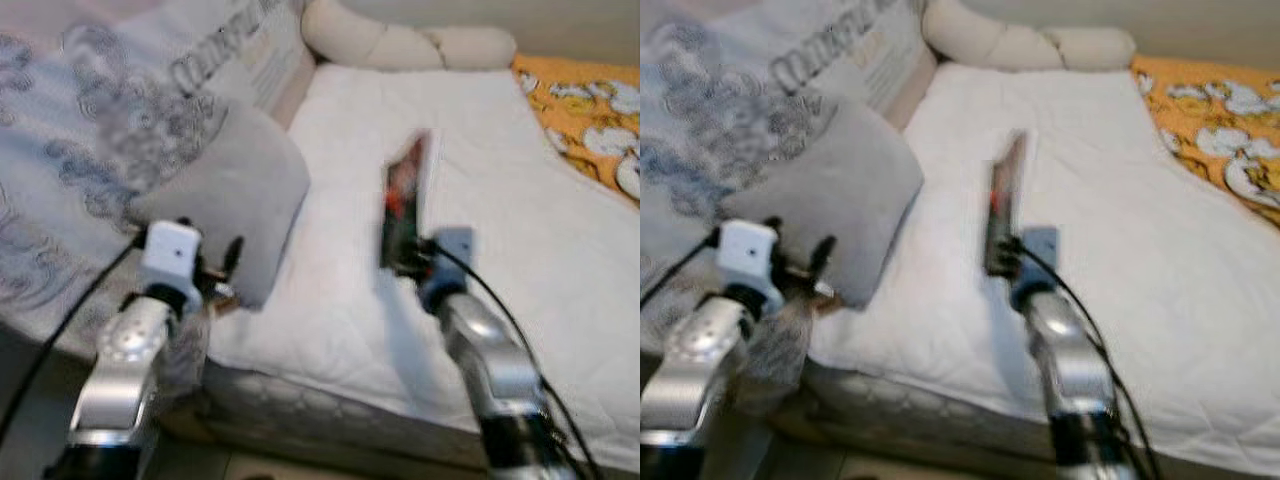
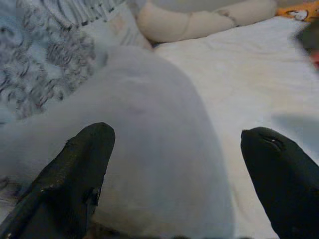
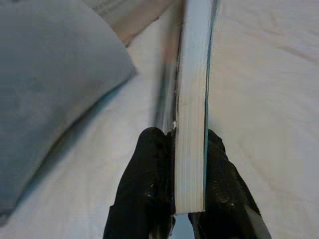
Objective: Clean up the room
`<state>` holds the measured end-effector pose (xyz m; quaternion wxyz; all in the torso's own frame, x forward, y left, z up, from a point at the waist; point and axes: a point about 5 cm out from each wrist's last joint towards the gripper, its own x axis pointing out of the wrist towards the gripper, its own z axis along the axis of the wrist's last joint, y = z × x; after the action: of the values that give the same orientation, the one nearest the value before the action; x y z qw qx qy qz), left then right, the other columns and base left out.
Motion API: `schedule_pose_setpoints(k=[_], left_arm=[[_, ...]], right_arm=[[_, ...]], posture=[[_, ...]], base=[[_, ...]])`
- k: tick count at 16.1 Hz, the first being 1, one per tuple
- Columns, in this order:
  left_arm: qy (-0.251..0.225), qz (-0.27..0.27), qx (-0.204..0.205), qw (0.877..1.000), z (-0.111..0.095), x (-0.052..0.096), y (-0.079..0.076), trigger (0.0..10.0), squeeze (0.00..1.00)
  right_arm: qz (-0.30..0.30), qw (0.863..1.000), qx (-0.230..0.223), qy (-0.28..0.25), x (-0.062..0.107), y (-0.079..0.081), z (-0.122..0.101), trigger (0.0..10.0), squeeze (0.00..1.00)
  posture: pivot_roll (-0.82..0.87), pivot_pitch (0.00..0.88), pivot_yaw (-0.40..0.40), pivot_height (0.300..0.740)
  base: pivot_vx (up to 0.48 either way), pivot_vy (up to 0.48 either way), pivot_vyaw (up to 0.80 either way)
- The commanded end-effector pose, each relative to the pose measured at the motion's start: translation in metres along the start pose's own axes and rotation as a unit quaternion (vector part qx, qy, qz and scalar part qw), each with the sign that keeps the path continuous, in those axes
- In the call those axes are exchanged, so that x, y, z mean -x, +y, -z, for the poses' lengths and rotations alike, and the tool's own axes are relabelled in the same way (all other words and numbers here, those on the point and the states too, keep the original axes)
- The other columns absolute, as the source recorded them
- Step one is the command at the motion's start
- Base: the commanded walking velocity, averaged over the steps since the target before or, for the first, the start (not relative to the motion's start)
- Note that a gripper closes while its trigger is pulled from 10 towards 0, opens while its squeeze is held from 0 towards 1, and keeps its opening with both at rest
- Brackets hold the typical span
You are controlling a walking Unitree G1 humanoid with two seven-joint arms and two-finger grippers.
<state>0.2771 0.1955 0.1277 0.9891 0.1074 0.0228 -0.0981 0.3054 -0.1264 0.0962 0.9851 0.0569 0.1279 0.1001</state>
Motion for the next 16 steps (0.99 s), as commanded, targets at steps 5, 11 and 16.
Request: schedule_pose_setpoints(k=[5, 11, 16], left_arm=[[0.021, 0.122, -0.050, 0.991, -0.012, 0.009, -0.010, 10.0, 0.00], [0.068, 0.198, -0.098, 0.973, -0.013, 0.035, -0.005, 10.0, 0.00], [0.086, 0.214, -0.106, 0.967, -0.018, 0.053, -0.006, 10.0, 0.00]], right_arm=[[-0.009, 0.993, -0.115, 0.030, -0.052, -0.004, -0.012, 10.0, 0.00], [-0.004, 0.974, -0.213, 0.077, -0.066, 0.001, -0.004, 10.0, 0.00], [0.019, 0.969, -0.224, 0.103, -0.064, -0.001, 0.007, 10.0, 0.00]], posture=[[0.27, 0.000, -0.019, 0.740], [0.38, 0.000, -0.032, 0.740], [0.43, 0.069, -0.057, 0.740]], base=[[0.000, 0.000, 0.00], [0.000, 0.000, 0.00], [0.000, 0.000, 0.00]])
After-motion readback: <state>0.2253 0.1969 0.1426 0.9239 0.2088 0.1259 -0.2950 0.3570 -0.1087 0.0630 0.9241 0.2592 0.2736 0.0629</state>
